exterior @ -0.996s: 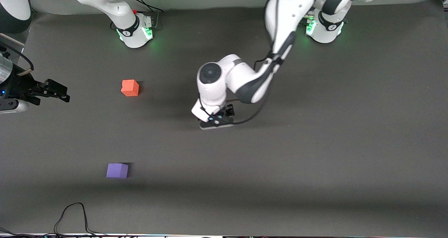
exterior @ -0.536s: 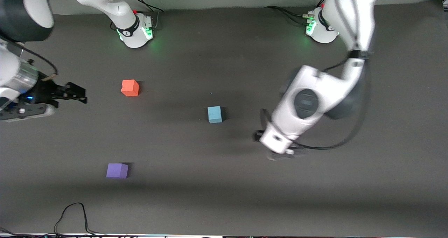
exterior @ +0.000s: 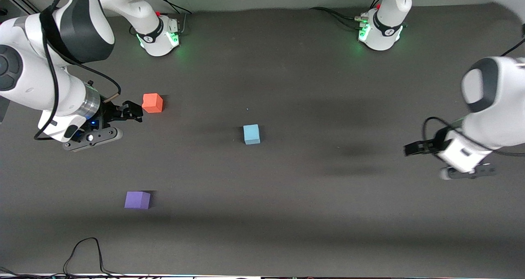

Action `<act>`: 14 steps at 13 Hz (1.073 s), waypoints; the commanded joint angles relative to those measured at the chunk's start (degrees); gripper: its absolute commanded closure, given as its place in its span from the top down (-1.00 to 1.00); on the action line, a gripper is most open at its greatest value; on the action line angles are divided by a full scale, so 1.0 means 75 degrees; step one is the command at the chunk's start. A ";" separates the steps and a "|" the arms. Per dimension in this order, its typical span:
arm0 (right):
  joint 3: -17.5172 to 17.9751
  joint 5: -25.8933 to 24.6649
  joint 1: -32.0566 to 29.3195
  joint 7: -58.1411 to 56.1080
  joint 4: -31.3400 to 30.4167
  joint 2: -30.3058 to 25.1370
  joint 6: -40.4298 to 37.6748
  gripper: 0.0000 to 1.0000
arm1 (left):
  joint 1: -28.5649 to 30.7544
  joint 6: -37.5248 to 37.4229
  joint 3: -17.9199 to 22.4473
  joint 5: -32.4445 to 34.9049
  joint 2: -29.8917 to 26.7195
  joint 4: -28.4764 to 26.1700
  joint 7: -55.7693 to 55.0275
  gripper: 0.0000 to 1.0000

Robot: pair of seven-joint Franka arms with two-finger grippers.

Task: Place blue block between orange and purple blocks
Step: 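Withdraw the left gripper while the right gripper reaches toward the block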

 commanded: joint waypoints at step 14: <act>0.0003 0.0229 0.0969 0.1631 0.0791 0.0614 0.0301 1.00 | 0.0168 -0.1887 0.0037 0.0350 -0.1241 0.1051 0.0354 1.00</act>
